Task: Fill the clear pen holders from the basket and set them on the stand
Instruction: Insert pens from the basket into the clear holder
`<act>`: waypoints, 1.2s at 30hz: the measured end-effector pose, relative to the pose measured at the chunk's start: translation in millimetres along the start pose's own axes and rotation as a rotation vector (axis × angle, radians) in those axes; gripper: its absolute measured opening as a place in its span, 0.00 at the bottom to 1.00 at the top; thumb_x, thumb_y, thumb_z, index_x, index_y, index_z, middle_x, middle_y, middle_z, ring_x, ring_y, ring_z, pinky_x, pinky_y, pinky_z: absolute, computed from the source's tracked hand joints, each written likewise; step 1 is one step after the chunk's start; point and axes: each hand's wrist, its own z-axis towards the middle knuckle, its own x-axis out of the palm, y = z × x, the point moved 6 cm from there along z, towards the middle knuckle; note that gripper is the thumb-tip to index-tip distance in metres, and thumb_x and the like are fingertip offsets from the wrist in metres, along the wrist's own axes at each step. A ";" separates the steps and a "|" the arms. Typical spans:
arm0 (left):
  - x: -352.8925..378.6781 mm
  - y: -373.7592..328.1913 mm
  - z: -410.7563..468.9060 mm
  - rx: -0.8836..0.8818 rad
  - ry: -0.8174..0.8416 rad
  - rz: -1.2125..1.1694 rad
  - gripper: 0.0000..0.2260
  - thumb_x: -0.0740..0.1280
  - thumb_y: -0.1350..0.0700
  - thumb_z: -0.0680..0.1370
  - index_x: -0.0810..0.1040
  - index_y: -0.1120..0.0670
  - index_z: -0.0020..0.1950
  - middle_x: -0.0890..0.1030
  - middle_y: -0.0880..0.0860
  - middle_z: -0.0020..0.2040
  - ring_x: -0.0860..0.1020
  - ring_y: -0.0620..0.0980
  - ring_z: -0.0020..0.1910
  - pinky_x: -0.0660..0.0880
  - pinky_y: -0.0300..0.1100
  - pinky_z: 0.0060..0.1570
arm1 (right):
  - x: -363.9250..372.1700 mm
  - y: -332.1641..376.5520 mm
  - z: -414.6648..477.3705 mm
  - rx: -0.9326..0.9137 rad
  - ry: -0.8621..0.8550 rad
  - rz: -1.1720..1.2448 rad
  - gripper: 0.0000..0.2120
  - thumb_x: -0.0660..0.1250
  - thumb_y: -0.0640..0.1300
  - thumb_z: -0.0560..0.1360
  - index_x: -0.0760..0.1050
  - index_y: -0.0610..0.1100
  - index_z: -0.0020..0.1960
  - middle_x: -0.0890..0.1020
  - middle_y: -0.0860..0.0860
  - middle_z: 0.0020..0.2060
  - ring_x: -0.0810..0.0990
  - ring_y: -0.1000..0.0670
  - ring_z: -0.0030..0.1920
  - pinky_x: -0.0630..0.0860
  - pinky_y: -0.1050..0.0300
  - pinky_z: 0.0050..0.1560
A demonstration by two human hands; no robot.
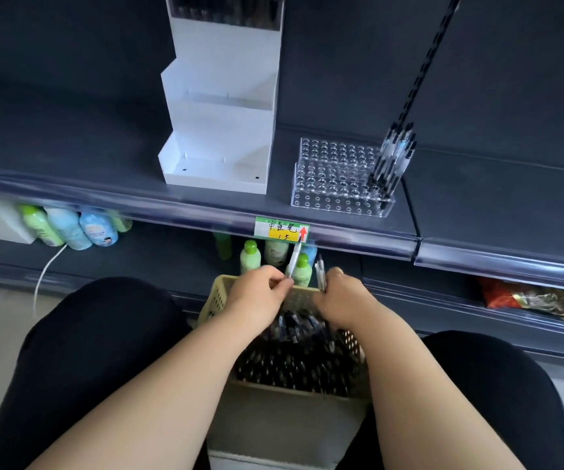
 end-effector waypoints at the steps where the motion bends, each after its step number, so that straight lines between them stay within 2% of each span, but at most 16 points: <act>1: -10.4 -9.2 1.9 0.045 -0.040 -0.030 0.10 0.64 0.47 0.77 0.79 0.50 0.53 0.80 0.45 0.49 0.76 0.45 0.48 0.68 0.36 0.44 | -14.0 1.4 -1.9 -0.019 -0.049 0.071 0.11 0.59 0.46 0.76 0.65 0.40 0.54 0.77 0.42 0.51 0.76 0.43 0.45 0.72 0.54 0.42; 4: -39.4 -33.8 14.2 0.153 -0.105 -0.152 0.04 0.67 0.50 0.76 0.77 0.48 0.48 0.80 0.44 0.46 0.76 0.42 0.46 0.68 0.31 0.41 | -58.5 5.4 -3.7 -0.092 -0.196 0.196 0.09 0.58 0.45 0.76 0.66 0.41 0.53 0.78 0.43 0.46 0.78 0.43 0.45 0.75 0.52 0.42; 5: -47.1 -41.4 21.2 0.180 -0.117 -0.187 0.03 0.67 0.50 0.76 0.76 0.48 0.47 0.81 0.44 0.46 0.77 0.42 0.46 0.69 0.33 0.42 | -75.6 7.0 -4.1 -0.118 -0.252 0.217 0.09 0.59 0.46 0.76 0.67 0.42 0.53 0.79 0.44 0.45 0.78 0.43 0.44 0.75 0.52 0.42; 7: -62.1 -55.7 35.2 0.217 -0.138 -0.264 0.03 0.68 0.50 0.75 0.74 0.45 0.45 0.82 0.44 0.46 0.79 0.42 0.47 0.73 0.37 0.45 | -111.8 11.3 -4.1 -0.174 -0.382 0.210 0.07 0.60 0.46 0.75 0.69 0.43 0.50 0.79 0.47 0.42 0.76 0.47 0.41 0.70 0.57 0.35; 10: -81.7 -85.7 58.0 0.293 -0.177 -0.336 0.04 0.68 0.49 0.73 0.73 0.42 0.42 0.82 0.41 0.43 0.79 0.37 0.44 0.70 0.32 0.41 | -170.8 16.2 -1.1 -0.225 -0.574 0.224 0.05 0.62 0.45 0.73 0.70 0.44 0.42 0.78 0.51 0.35 0.75 0.49 0.36 0.66 0.62 0.29; 12: -90.8 -106.4 71.0 0.356 -0.184 -0.386 0.04 0.69 0.50 0.73 0.74 0.43 0.41 0.83 0.42 0.41 0.80 0.39 0.43 0.73 0.36 0.44 | -208.7 18.5 1.8 -0.242 -0.691 0.278 0.06 0.61 0.46 0.72 0.69 0.45 0.40 0.77 0.53 0.33 0.75 0.54 0.33 0.66 0.63 0.28; 14: -95.2 -124.2 81.9 0.413 -0.176 -0.420 0.04 0.69 0.51 0.72 0.75 0.44 0.42 0.83 0.43 0.40 0.82 0.43 0.43 0.76 0.44 0.49 | -243.0 17.7 7.2 -0.248 -0.819 0.303 0.08 0.59 0.47 0.74 0.70 0.43 0.40 0.75 0.54 0.30 0.72 0.56 0.30 0.65 0.69 0.26; 16: -95.0 -134.3 89.6 0.454 -0.164 -0.424 0.04 0.69 0.49 0.71 0.76 0.45 0.44 0.84 0.42 0.41 0.82 0.42 0.43 0.77 0.45 0.50 | -265.6 15.1 16.1 -0.255 -0.904 0.295 0.10 0.58 0.46 0.76 0.71 0.39 0.44 0.72 0.52 0.30 0.69 0.51 0.30 0.66 0.64 0.28; 18: -92.2 -135.3 92.8 0.459 -0.158 -0.440 0.08 0.68 0.47 0.70 0.77 0.47 0.47 0.84 0.41 0.42 0.82 0.41 0.43 0.77 0.45 0.50 | -271.9 11.3 28.1 -0.263 -0.908 0.281 0.11 0.57 0.44 0.76 0.72 0.37 0.49 0.72 0.51 0.30 0.69 0.48 0.31 0.64 0.59 0.30; 20: -88.8 -131.8 96.0 0.442 -0.151 -0.476 0.08 0.67 0.48 0.70 0.77 0.47 0.47 0.84 0.41 0.42 0.82 0.42 0.44 0.77 0.47 0.52 | -269.1 8.5 41.1 -0.265 -0.876 0.241 0.10 0.56 0.41 0.76 0.74 0.39 0.50 0.72 0.52 0.30 0.69 0.51 0.29 0.64 0.60 0.29; 23: -86.6 -126.1 97.6 0.395 -0.152 -0.526 0.09 0.67 0.46 0.69 0.77 0.46 0.46 0.84 0.41 0.42 0.82 0.44 0.45 0.76 0.49 0.55 | -261.4 8.0 57.7 -0.243 -0.831 0.074 0.06 0.58 0.41 0.77 0.73 0.44 0.44 0.71 0.56 0.31 0.68 0.57 0.30 0.65 0.68 0.26; 25: -87.8 -125.4 96.8 0.382 -0.158 -0.529 0.10 0.66 0.46 0.68 0.77 0.45 0.47 0.84 0.40 0.42 0.82 0.43 0.43 0.76 0.46 0.52 | -258.4 6.6 65.4 -0.213 -0.819 -0.005 0.08 0.59 0.44 0.77 0.72 0.43 0.40 0.72 0.51 0.31 0.71 0.50 0.31 0.67 0.62 0.29; 28: -89.0 -122.9 95.0 0.373 -0.165 -0.528 0.09 0.67 0.46 0.68 0.78 0.45 0.47 0.83 0.38 0.41 0.81 0.39 0.42 0.74 0.40 0.47 | -250.9 4.5 73.7 -0.180 -0.770 -0.042 0.09 0.61 0.46 0.76 0.76 0.43 0.42 0.76 0.47 0.32 0.75 0.42 0.35 0.72 0.55 0.36; 32: -87.1 -112.4 101.6 0.328 -0.171 -0.512 0.06 0.68 0.49 0.71 0.78 0.46 0.46 0.83 0.37 0.40 0.81 0.36 0.40 0.72 0.36 0.44 | -248.7 1.5 75.8 -0.147 -0.757 -0.057 0.13 0.61 0.47 0.76 0.69 0.46 0.33 0.74 0.49 0.27 0.73 0.45 0.30 0.69 0.59 0.32; 36: -90.4 -109.5 107.5 0.327 -0.185 -0.520 0.10 0.66 0.45 0.68 0.78 0.46 0.47 0.83 0.37 0.41 0.81 0.36 0.40 0.73 0.38 0.43 | -251.1 -0.9 73.3 -0.154 -0.806 -0.051 0.12 0.61 0.47 0.75 0.71 0.45 0.34 0.73 0.50 0.27 0.73 0.44 0.31 0.69 0.57 0.33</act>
